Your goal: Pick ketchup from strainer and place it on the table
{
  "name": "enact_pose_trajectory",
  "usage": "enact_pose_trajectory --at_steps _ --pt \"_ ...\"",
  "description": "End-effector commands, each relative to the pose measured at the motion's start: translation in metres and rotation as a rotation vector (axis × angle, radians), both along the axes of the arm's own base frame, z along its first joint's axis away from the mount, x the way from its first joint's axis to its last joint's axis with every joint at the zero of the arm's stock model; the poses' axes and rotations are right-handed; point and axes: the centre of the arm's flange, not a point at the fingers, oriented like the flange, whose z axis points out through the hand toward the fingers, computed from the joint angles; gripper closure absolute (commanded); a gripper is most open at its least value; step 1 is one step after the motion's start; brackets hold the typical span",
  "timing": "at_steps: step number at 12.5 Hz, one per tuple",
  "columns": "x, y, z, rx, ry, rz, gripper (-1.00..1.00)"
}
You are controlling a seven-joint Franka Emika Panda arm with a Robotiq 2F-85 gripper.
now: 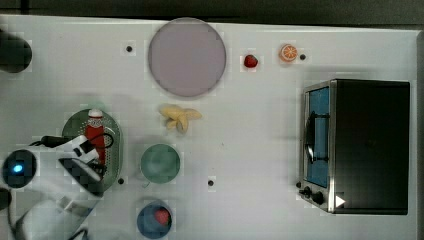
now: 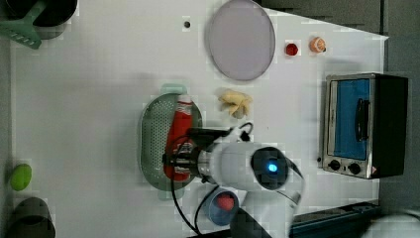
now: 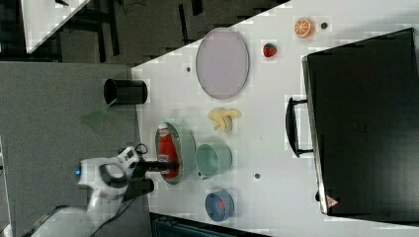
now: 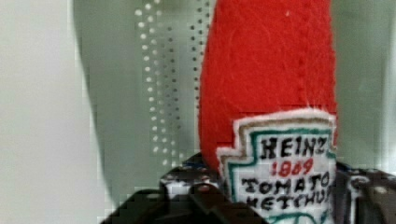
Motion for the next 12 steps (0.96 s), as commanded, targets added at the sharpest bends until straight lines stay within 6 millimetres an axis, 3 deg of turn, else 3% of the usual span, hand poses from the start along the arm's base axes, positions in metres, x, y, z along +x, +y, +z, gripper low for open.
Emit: enact_pose_trajectory --at_steps 1,4,7,9,12 --pt "0.012 0.02 0.087 0.052 -0.078 -0.122 -0.19" --pt "0.04 0.004 0.137 0.05 -0.065 -0.23 -0.19" --pt "0.082 -0.032 0.179 0.009 -0.058 -0.217 -0.19" --pt "0.11 -0.07 0.197 -0.024 -0.034 -0.213 -0.19" --pt "0.147 -0.144 0.207 -0.05 -0.031 -0.254 -0.19"
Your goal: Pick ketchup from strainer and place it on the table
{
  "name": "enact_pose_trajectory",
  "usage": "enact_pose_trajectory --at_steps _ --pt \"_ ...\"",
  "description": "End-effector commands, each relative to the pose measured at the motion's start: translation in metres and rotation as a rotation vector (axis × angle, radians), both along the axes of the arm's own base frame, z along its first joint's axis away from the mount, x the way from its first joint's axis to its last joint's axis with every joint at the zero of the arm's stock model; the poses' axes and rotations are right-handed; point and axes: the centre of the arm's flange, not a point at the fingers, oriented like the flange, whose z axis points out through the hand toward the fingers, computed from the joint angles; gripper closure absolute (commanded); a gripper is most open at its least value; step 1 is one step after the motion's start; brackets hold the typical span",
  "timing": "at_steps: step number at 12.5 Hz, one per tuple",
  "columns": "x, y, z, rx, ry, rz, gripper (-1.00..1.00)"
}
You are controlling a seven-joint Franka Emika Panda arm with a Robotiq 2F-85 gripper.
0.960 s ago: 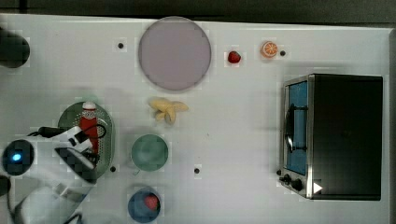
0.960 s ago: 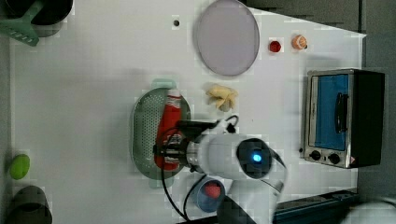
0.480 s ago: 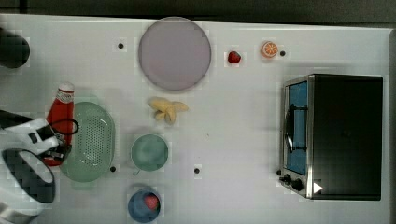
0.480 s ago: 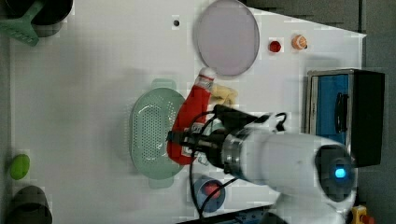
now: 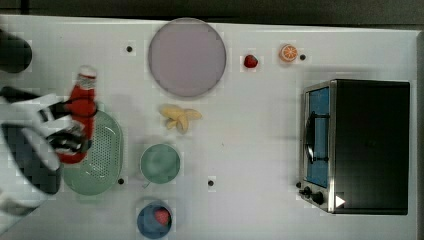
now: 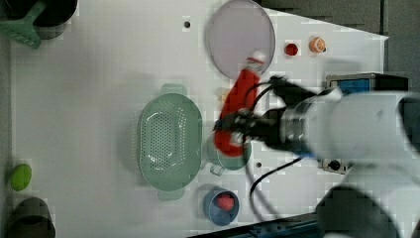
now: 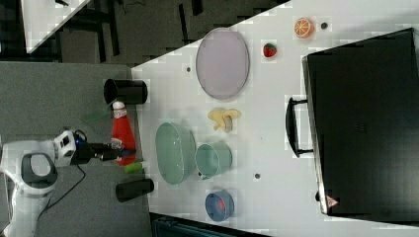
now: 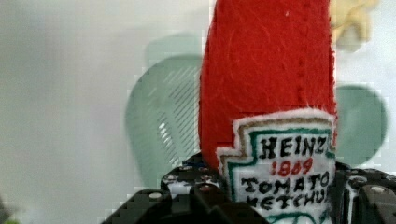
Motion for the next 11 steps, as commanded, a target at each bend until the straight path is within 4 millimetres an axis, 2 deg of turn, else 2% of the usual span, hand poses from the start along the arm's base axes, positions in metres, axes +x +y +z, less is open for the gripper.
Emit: enact_pose_trajectory --at_steps 1,4,7,9,11 --pt "0.066 -0.13 0.007 -0.007 -0.004 -0.098 -0.19" --pt "0.088 -0.214 0.003 -0.024 -0.005 -0.079 -0.19" --pt "0.095 -0.285 -0.008 -0.035 0.016 -0.043 -0.19" --pt "0.092 -0.321 -0.023 -0.04 0.032 -0.05 -0.19" --pt "0.084 -0.343 -0.05 -0.041 0.02 -0.073 -0.19"
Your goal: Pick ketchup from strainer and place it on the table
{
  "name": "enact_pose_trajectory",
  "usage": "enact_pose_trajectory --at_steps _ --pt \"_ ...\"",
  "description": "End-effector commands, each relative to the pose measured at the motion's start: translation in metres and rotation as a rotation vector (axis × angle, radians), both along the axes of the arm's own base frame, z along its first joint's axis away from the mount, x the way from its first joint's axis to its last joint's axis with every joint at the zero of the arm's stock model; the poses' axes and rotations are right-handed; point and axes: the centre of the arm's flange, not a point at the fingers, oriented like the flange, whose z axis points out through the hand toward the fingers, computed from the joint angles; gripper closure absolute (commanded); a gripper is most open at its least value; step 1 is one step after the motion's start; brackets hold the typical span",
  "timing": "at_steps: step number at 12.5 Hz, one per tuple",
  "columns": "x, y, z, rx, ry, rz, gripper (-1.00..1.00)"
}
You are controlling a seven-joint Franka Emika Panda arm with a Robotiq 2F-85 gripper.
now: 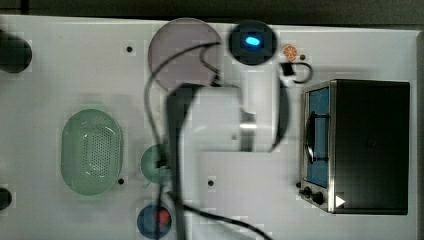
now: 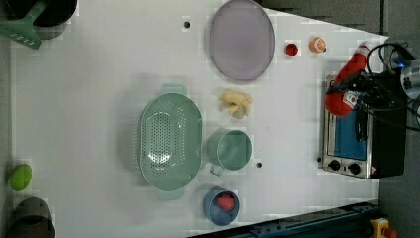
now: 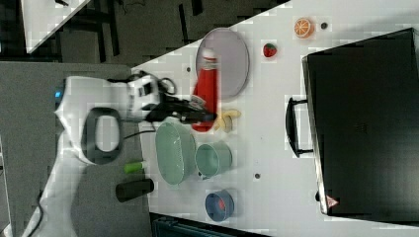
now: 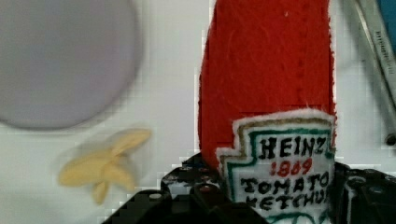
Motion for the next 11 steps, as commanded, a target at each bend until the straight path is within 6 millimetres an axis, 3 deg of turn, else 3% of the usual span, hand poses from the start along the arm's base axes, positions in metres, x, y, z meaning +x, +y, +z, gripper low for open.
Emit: enact_pose_trajectory --at_steps 1,7,9,11 --pt "-0.008 0.026 -0.022 0.017 -0.063 0.151 -0.19" --pt "-0.054 0.026 -0.149 0.056 -0.06 0.147 -0.26" --pt "-0.06 0.026 -0.181 0.072 -0.059 0.143 -0.67" --pt "-0.06 0.028 -0.19 0.078 -0.073 0.145 -1.0"
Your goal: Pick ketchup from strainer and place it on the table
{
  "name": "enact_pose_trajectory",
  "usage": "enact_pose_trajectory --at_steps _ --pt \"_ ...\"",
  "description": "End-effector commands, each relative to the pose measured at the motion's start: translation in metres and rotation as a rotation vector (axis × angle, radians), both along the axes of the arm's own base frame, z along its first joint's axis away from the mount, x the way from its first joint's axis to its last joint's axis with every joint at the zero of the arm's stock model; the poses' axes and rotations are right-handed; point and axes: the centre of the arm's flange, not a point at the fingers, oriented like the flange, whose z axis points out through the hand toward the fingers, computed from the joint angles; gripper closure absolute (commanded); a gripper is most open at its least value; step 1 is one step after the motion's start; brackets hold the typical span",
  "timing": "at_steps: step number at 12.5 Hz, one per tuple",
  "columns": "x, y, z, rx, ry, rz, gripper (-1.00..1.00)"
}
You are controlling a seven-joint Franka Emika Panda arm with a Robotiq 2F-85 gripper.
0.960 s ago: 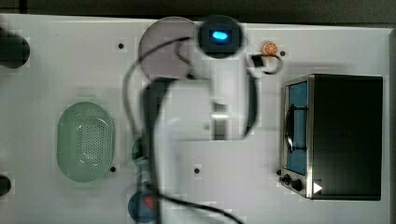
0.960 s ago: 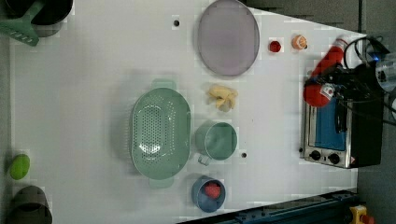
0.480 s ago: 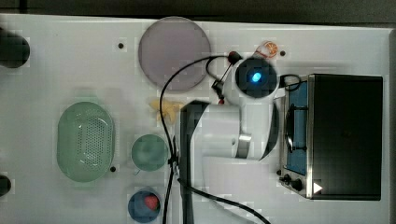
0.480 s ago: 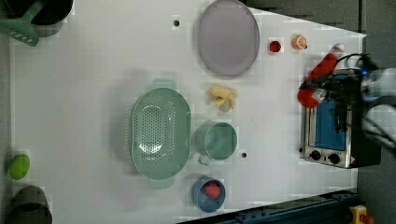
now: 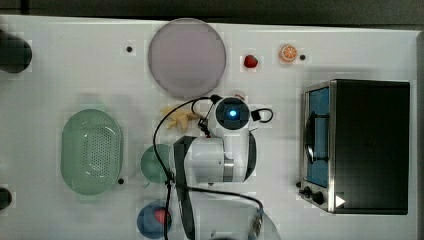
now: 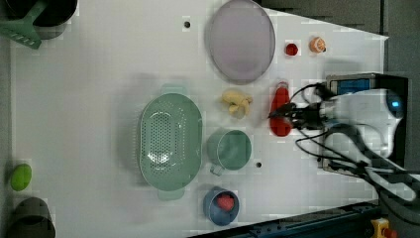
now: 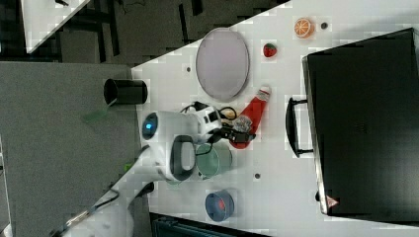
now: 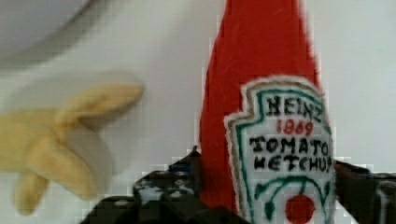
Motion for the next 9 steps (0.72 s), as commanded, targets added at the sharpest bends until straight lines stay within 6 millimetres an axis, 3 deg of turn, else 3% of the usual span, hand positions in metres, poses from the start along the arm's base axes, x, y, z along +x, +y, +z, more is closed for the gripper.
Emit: enact_pose_trajectory --at_steps 1,3,5,9 --pt "0.02 -0.007 0.031 -0.011 -0.091 0.037 -1.0" --pt "0.034 -0.006 0.074 -0.027 -0.176 0.04 -1.0" --pt "0.046 -0.006 0.133 -0.052 -0.259 0.037 -1.0" --pt "0.052 -0.006 0.247 -0.1 -0.233 -0.056 -1.0"
